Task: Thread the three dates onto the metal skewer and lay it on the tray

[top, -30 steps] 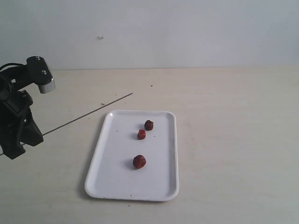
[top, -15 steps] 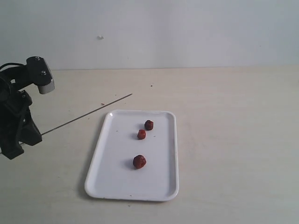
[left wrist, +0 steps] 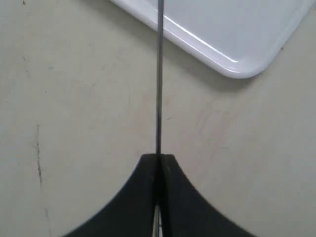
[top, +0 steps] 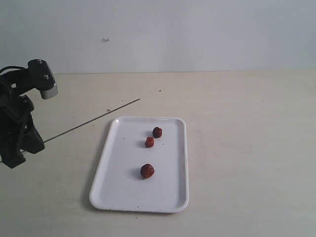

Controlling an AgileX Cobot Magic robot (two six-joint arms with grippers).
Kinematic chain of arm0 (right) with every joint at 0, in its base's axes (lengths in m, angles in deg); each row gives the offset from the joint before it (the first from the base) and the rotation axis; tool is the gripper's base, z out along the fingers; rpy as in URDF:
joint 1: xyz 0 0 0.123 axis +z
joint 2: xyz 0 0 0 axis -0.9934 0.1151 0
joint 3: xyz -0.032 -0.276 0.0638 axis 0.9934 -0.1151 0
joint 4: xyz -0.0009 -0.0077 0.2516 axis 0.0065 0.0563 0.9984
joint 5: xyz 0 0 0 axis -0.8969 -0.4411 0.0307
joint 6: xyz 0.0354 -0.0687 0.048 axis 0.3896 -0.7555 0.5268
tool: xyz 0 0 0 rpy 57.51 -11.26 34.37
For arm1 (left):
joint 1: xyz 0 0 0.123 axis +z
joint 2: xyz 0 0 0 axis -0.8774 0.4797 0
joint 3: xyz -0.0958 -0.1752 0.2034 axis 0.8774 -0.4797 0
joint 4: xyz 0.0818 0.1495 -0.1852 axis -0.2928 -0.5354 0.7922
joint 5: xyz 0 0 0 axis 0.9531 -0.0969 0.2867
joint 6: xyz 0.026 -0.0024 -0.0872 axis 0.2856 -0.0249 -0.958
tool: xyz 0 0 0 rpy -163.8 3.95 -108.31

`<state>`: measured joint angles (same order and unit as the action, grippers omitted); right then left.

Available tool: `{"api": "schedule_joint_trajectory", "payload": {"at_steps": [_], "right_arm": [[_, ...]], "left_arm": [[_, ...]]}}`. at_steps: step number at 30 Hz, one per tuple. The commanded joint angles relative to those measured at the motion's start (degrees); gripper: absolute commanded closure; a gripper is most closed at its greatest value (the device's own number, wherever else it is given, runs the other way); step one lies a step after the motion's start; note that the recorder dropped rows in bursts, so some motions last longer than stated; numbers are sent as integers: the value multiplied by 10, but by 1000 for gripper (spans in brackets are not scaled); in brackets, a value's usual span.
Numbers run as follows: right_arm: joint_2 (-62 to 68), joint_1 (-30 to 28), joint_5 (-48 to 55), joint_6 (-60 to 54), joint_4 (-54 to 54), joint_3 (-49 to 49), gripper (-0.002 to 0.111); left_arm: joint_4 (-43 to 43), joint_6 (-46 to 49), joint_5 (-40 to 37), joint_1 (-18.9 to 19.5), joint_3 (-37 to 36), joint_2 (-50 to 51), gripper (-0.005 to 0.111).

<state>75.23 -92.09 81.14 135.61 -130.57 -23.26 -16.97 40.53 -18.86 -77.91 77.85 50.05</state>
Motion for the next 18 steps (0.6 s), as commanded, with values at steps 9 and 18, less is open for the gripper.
{"api": "schedule_joint_trajectory", "payload": {"at_steps": [9, 18], "right_arm": [[199, -6, 498, -752, 983, 194, 108], [206, 111, 406, -728, 1063, 155, 108]], "left_arm": [[-8, -3, 5, 2, -1, -1, 107], [-3, -4, -6, 2, -1, -1, 107]]}}
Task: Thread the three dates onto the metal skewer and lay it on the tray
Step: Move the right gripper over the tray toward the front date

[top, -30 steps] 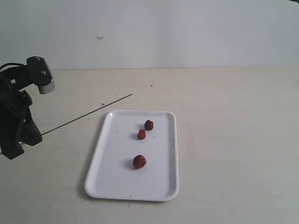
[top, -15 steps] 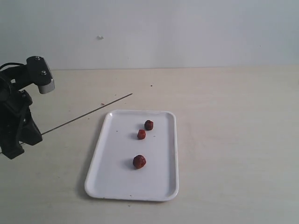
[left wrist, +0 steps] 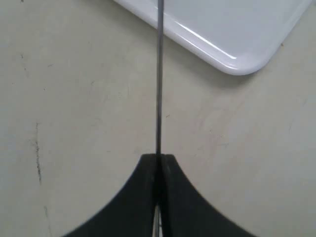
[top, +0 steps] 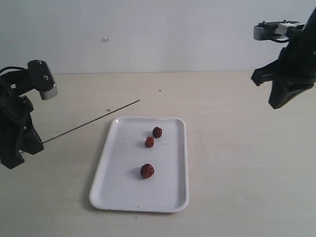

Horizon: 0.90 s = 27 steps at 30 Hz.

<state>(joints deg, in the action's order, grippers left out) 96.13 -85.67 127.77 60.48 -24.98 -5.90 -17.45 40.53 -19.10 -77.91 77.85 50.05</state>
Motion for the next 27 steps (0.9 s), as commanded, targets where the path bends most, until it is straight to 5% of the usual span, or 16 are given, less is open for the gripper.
{"api": "schedule_joint_trajectory", "payload": {"at_steps": [1, 10, 19, 27], "right_arm": [[-3, 64, -74, 23, 9, -24, 108], [46, 215, -110, 22, 0, -5, 78], [122, 250, -161, -1, 78, -5, 76], [136, 308, -190, -10, 44, -5, 64]], "left_arm": [[2, -4, -4, 2, -1, -1, 107], [1, -4, -2, 2, -1, -1, 107], [-4, -4, 4, 2, -1, -1, 107], [-16, -18, 11, 32, -2, 24, 107]]}}
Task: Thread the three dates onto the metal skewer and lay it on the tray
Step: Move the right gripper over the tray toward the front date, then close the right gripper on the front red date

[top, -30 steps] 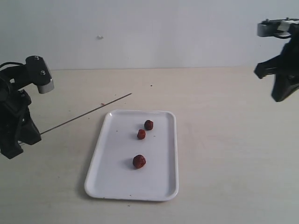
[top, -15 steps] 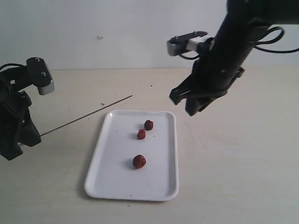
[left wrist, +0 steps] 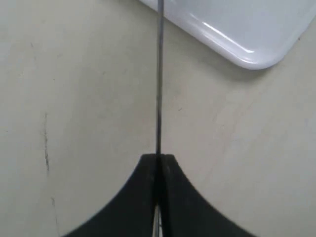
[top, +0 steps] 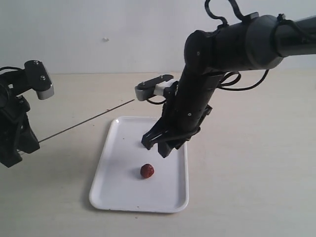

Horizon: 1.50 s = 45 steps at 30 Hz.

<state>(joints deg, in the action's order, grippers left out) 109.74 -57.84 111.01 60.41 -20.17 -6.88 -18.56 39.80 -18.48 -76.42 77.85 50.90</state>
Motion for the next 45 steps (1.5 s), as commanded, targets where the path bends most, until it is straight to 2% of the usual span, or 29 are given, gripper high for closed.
{"api": "schedule_joint_trajectory", "payload": {"at_steps": [1, 10, 15, 20, 27, 32, 45], "right_arm": [[-1, 39, -24, -9, -6, 5, 64], [-1, 60, -12, -8, -22, 5, 65], [-1, 61, -4, 7, -9, 5, 65], [-1, 61, -5, 28, -13, 5, 58], [20, 61, -9, 69, -50, 8, 58], [38, 61, -9, 71, -36, 25, 51], [93, 68, -35, 95, -38, 50, 51]], "left_arm": [[-6, -11, 5, 20, -2, 21, 107], [-95, -12, 18, 20, -9, 55, 107], [-95, -11, 23, 20, -9, 61, 107], [-95, -11, 23, 20, -9, 61, 107], [-89, -11, 20, 20, -9, 61, 107], [-89, -12, 19, 20, -9, 61, 107], [-85, -20, 17, 20, -9, 61, 107]]}}
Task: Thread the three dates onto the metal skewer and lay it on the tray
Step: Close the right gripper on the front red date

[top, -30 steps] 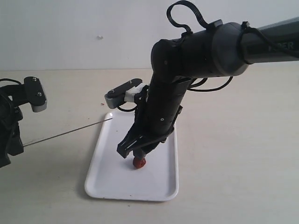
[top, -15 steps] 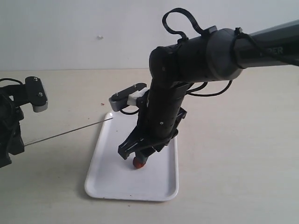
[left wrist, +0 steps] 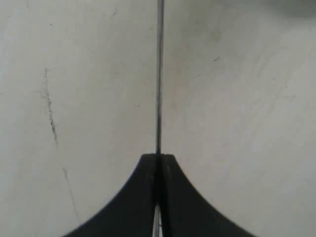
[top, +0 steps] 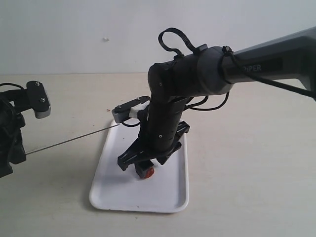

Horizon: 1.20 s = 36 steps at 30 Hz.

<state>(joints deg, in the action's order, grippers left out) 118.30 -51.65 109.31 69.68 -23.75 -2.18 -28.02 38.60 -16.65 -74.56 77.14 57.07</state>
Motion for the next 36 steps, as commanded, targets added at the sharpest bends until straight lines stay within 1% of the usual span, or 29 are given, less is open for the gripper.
{"api": "schedule_joint_trajectory", "payload": {"at_steps": [1, 11, 14, 15, 16, 17, 21, 27, 33, 36], "right_arm": [[9, 6, -22, 2, -1, 3, 51], [15, 6, -14, 2, -2, 3, 53], [15, 6, -13, 2, -3, 3, 61], [15, 6, -12, 2, -3, 3, 67], [15, 6, -9, 1, -5, 3, 69], [15, 6, -5, 1, -7, 3, 75], [13, 6, 2, 1, -24, 3, 83], [-19, 6, 15, 1, -50, 3, 84], [-46, 6, 28, 1, -51, 3, 84], [-49, 6, 55, -14, -59, 3, 84]], "left_arm": [[11, -7, -1, 2, -2, -1, 107], [14, -11, -3, 2, -2, -1, 107], [17, -11, -3, 2, -2, -1, 107], [17, -11, -3, 2, -2, -1, 107], [17, -11, -3, 2, -2, -1, 107], [17, -11, -3, 2, -2, -1, 107], [17, -11, -3, 2, -2, -1, 107], [17, -11, -3, 2, -2, -1, 107], [17, -11, -3, 2, -2, -1, 107], [16, -4, -3, 2, -2, -1, 107]]}}
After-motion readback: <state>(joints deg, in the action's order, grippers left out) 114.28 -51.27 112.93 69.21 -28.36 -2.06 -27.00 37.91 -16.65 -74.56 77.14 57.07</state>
